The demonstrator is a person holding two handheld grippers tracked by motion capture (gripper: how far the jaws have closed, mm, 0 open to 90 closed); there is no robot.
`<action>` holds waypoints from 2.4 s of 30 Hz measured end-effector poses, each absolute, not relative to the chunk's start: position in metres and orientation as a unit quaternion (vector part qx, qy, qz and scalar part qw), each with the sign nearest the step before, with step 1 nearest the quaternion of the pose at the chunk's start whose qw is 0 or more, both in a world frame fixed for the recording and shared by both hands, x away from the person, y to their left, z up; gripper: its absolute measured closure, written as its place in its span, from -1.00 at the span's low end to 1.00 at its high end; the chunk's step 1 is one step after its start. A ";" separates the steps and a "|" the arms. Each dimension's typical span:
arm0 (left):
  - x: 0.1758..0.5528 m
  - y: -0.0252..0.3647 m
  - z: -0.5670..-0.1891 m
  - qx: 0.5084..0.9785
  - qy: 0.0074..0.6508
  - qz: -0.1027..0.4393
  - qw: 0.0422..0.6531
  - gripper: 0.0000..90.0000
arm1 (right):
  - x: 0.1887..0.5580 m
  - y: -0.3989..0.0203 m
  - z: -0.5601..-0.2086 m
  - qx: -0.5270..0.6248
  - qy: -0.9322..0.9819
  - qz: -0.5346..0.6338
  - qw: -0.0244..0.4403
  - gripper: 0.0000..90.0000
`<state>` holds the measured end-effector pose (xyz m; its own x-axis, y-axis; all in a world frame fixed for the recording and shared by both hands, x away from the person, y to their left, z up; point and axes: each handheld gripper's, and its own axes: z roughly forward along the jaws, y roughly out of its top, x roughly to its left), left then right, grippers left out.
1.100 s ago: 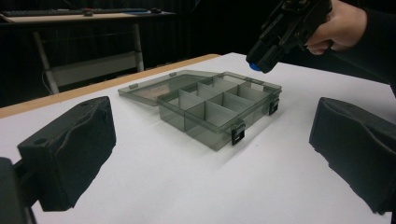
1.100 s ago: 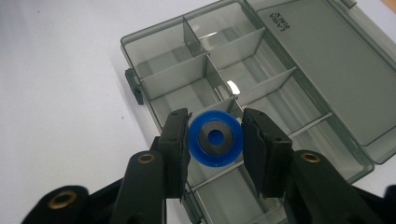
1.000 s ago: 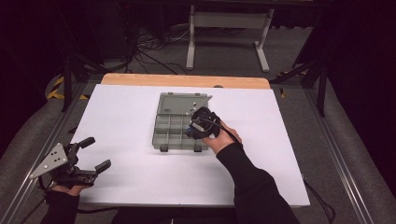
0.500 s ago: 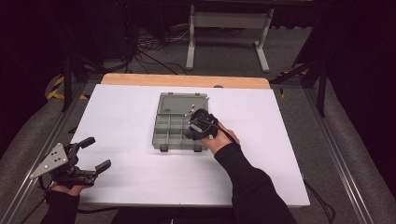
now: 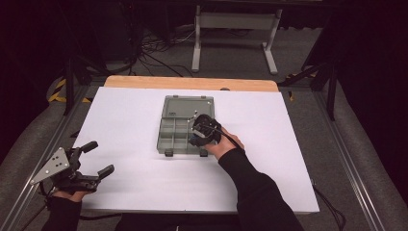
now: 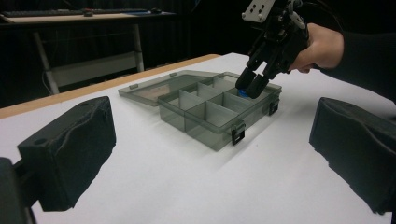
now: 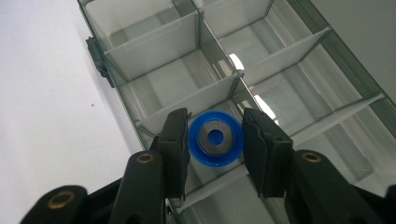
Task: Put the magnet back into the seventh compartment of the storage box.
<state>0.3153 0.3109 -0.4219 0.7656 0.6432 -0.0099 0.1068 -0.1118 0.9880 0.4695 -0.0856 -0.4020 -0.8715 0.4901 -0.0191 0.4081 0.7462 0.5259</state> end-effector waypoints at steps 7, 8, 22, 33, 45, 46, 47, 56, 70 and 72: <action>0.315 0.311 -0.422 0.713 0.263 0.219 0.612 -0.97 | 0.469 -0.083 -0.405 0.239 0.933 0.257 0.078 0.37; 0.315 0.311 -0.422 0.713 0.262 0.219 0.612 -0.97 | 0.469 -0.083 -0.405 0.239 0.934 0.256 0.077 0.37; 0.315 0.311 -0.422 0.713 0.263 0.219 0.612 -0.97 | 0.469 -0.082 -0.406 0.240 0.933 0.256 0.078 0.27; 0.315 0.311 -0.422 0.714 0.263 0.218 0.611 -0.97 | 0.462 -0.091 -0.387 0.241 0.922 0.290 0.091 -0.08; 0.316 0.310 -0.422 0.715 0.262 0.217 0.611 -0.97 | 0.441 -0.095 -0.365 0.224 0.913 0.326 0.103 -0.64; 0.316 0.310 -0.422 0.715 0.262 0.217 0.611 -0.97 | 0.439 -0.095 -0.364 0.223 0.913 0.326 0.102 -0.66; 0.316 0.310 -0.422 0.715 0.262 0.217 0.611 -0.97 | 0.438 -0.096 -0.363 0.221 0.913 0.327 0.104 -0.66; 0.315 0.311 -0.422 0.714 0.262 0.218 0.611 -0.97 | 0.426 -0.103 -0.351 0.216 0.906 0.346 0.114 -0.73; 0.315 0.309 -0.421 0.714 0.262 0.217 0.611 -0.98 | 0.401 -0.138 -0.340 0.222 0.882 0.386 0.154 -0.84; 0.316 0.309 -0.422 0.715 0.262 0.217 0.610 -0.98 | 0.397 -0.145 -0.339 0.223 0.877 0.392 0.163 -0.89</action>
